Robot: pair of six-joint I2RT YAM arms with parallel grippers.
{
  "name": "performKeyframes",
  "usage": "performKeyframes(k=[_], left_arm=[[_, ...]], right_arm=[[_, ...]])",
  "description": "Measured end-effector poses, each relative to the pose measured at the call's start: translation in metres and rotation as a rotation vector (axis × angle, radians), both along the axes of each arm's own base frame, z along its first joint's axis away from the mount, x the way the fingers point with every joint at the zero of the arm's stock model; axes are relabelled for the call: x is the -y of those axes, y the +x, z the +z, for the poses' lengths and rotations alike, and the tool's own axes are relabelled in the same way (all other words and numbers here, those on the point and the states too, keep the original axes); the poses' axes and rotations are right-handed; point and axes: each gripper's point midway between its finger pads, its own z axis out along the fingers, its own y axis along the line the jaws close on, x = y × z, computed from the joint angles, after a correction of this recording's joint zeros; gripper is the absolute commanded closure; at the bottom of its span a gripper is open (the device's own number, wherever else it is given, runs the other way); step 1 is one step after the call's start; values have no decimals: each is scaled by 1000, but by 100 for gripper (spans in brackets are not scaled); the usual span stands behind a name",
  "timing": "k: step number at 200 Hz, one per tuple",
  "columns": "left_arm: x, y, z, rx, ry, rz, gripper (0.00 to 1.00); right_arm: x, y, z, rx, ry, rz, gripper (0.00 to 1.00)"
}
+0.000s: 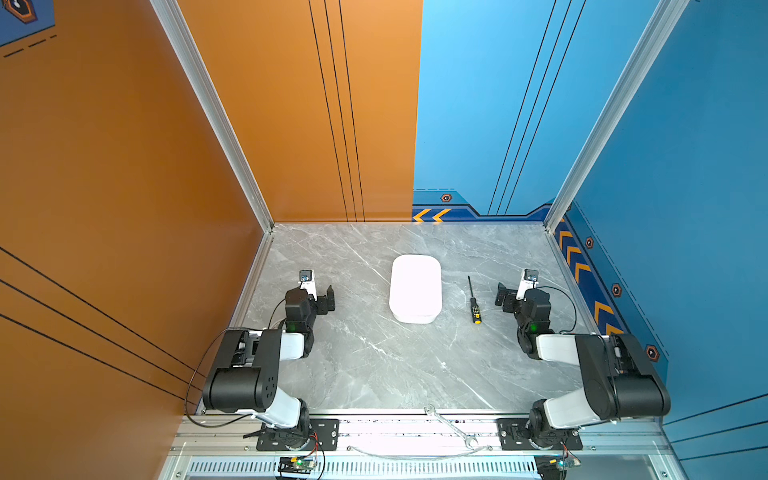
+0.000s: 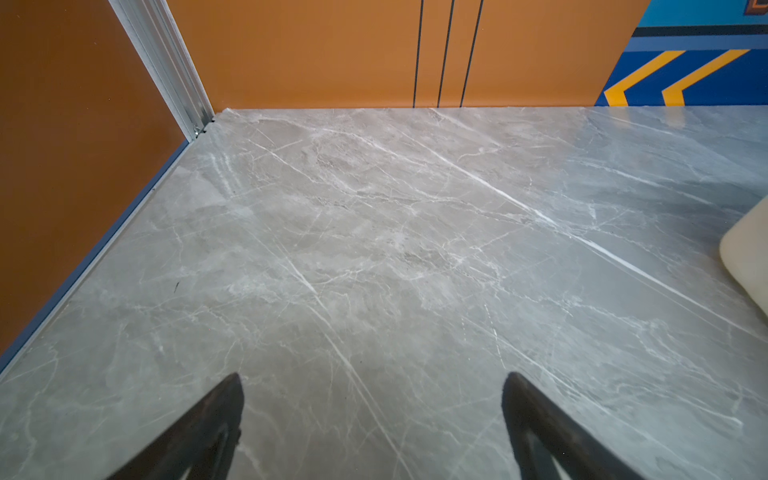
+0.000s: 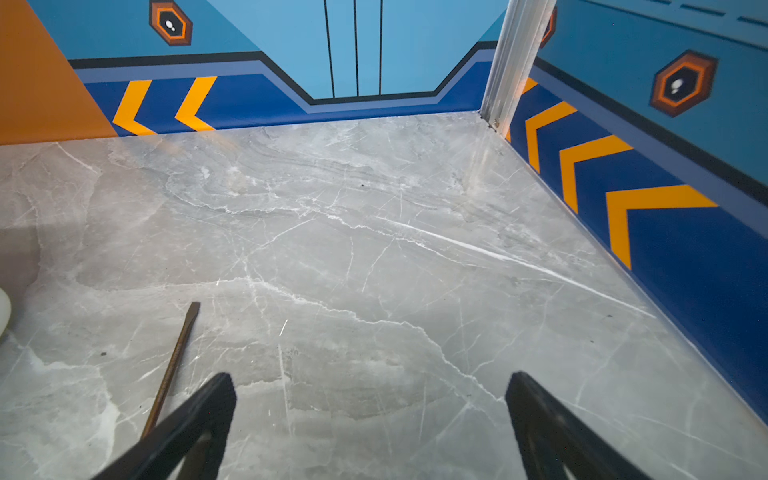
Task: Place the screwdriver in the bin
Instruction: 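Lower the right gripper onto the screwdriver handle while the left gripper moves beside the bin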
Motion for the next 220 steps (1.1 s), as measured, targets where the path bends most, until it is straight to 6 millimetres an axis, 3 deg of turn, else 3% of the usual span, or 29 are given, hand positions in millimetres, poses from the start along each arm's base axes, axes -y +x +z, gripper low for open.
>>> performKeyframes(k=[17,41,68,88,130,171,193,220], left_arm=[[5,3,23,11,-4,-18,2],[17,13,72,72,-39,-66,2],[39,23,95,63,-131,-152,2],[58,29,82,-7,-219,-229,2],[109,25,29,-212,-356,-354,2],[154,20,29,-255,-435,-473,2],[170,22,29,-271,-508,-528,2],[182,17,13,-342,-588,-559,2]], right_arm=[[-4,4,28,9,8,-5,0],[-12,16,69,9,59,-2,0],[-28,21,83,-66,132,32,0],[-50,19,65,-182,172,83,0],[-95,4,-4,-497,188,165,0],[-121,-22,-49,-686,161,193,4],[-125,-28,-63,-743,154,186,6],[-128,-35,-74,-786,141,184,10]])
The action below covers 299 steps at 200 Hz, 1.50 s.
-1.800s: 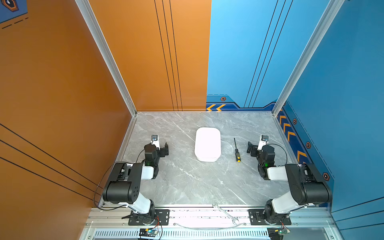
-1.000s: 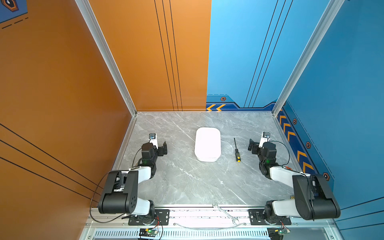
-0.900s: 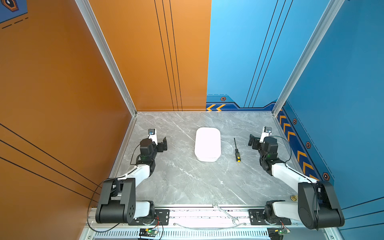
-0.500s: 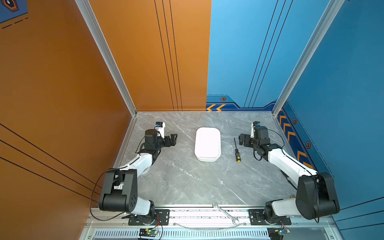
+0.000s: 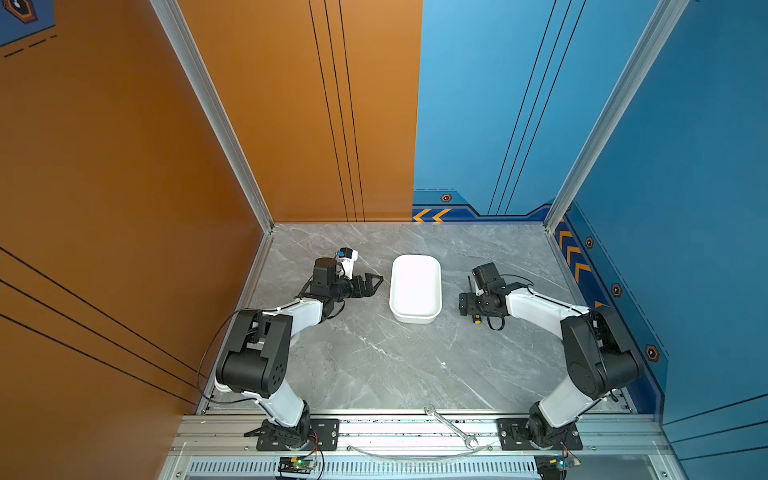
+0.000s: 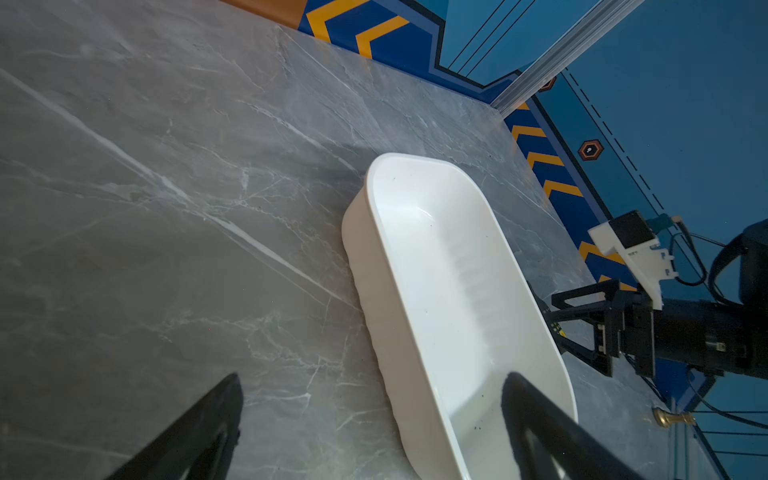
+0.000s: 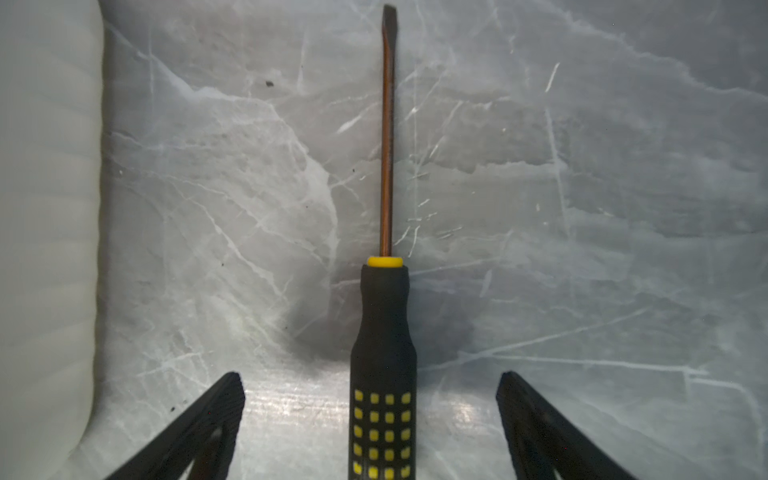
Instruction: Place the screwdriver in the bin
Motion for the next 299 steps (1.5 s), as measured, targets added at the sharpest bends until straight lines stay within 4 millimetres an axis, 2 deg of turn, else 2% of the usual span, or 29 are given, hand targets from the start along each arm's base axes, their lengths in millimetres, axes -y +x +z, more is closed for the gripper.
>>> performKeyframes(k=[27,53,99,146,210,260,299], left_arm=[[12,-3,-14,-70,-41,-35,2],[23,-4,-18,-96,-61,-61,2],[32,-2,-20,-112,-75,-74,2],[38,-2,-22,-127,-82,-79,2],[50,-2,-15,-110,-86,-104,2],[59,-7,-15,-113,-83,-124,2],[63,-13,-17,-120,-78,-134,2]], right_arm=[[-1,-3,-5,-18,-13,4,10],[2,-2,-5,-13,-28,-8,14],[3,-3,-15,-39,-36,-19,28],[1,2,-15,-34,-33,-21,45],[2,2,-15,-34,-32,-24,65],[2,3,-14,-33,-34,-27,73],[4,3,-14,-31,-38,-30,88]])
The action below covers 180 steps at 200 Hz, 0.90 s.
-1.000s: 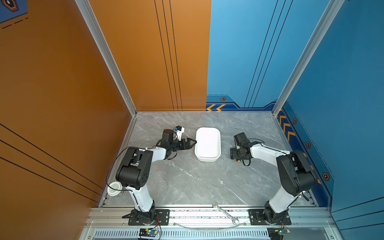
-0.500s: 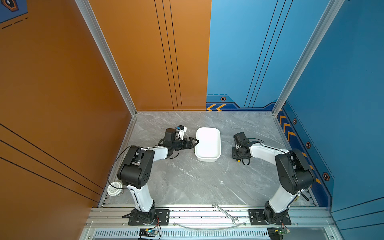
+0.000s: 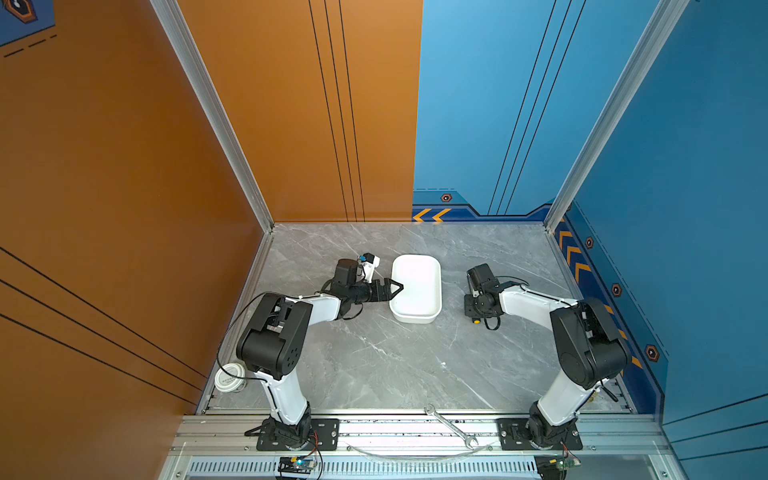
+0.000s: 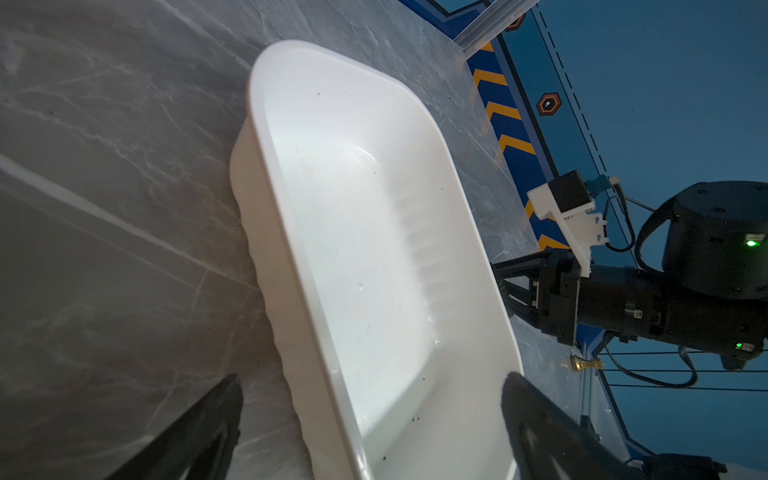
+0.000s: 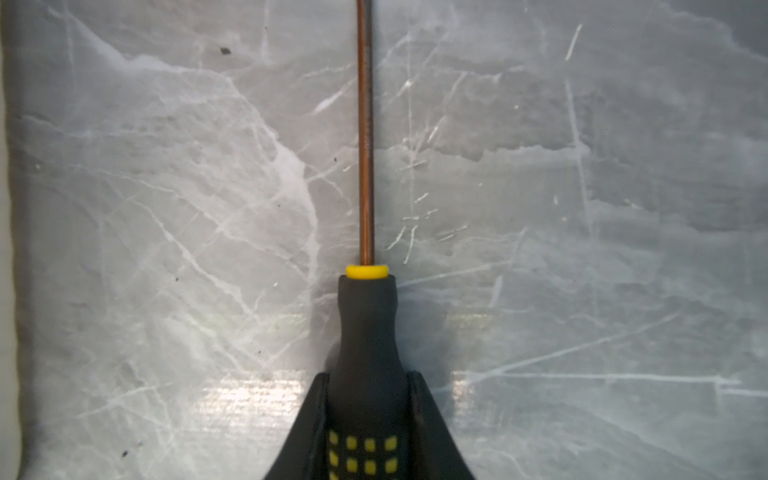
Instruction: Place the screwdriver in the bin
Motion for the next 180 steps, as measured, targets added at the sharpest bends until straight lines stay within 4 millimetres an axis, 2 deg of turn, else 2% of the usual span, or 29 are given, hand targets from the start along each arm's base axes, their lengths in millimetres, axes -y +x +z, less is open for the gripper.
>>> performKeyframes(k=[22,41,62,82,112,134,155,180], left_arm=[[0,0,0,0,-1,0,2],[-4,2,4,-1,-13,6,2],[-16,6,16,4,-40,26,2],[-29,11,31,19,-70,46,2],[-43,15,51,44,-100,72,2],[-48,12,57,40,-102,78,2],[-49,7,54,10,-92,75,2],[-52,0,43,-24,-49,73,2]], right_arm=[[0,0,1,1,1,-1,94],[0,-1,11,15,8,-4,98],[-2,-1,37,56,23,-2,100],[-12,7,77,128,47,13,100],[-47,18,146,259,136,57,100],[-76,20,178,309,211,65,100],[-103,18,189,312,263,67,100],[-135,19,177,271,293,62,100]])
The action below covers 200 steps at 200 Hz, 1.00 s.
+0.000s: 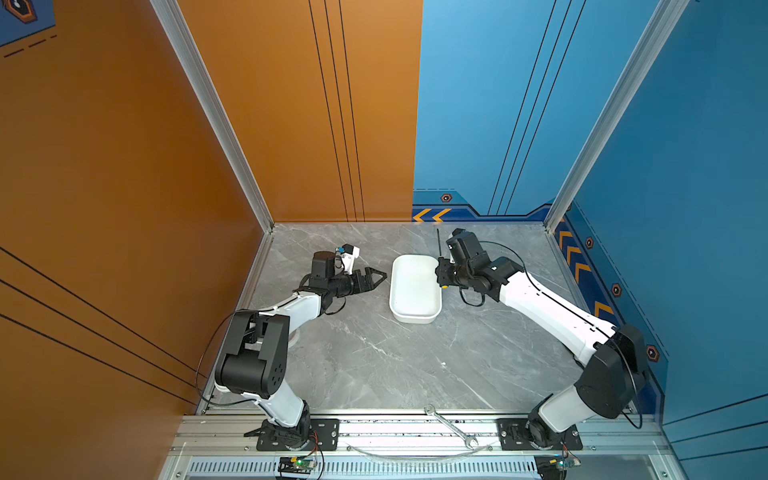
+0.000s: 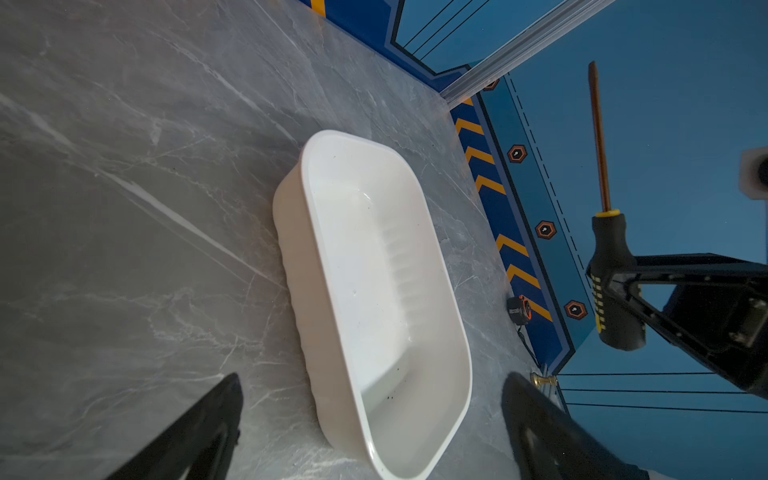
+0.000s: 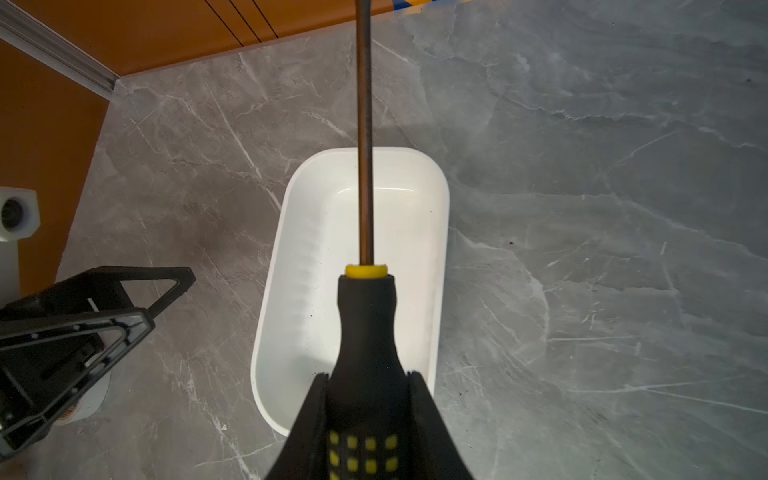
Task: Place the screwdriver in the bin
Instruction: 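Carry the screwdriver with the right gripper over the white bin and lower it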
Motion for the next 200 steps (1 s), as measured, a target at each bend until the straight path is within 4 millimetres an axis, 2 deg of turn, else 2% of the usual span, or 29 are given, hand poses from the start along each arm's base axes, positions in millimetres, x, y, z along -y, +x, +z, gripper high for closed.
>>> performKeyframes(k=[26,59,109,166,200], left_arm=[[-3,-5,-6,-15,35,-2,2],[-5,-7,-10,-23,53,-6,2],[-7,-6,-12,-15,68,-4,2],[-8,-6,-12,-10,71,-6,2],[-8,-6,-12,-12,72,-6,2]], right_arm=[[-21,-1,-33,-75,-13,-24,100],[-33,0,-68,-150,-31,-69,100],[-39,11,-88,-181,-35,-127,100],[-40,12,-129,-250,-79,-153,100],[-43,15,-141,-266,-89,-159,100]])
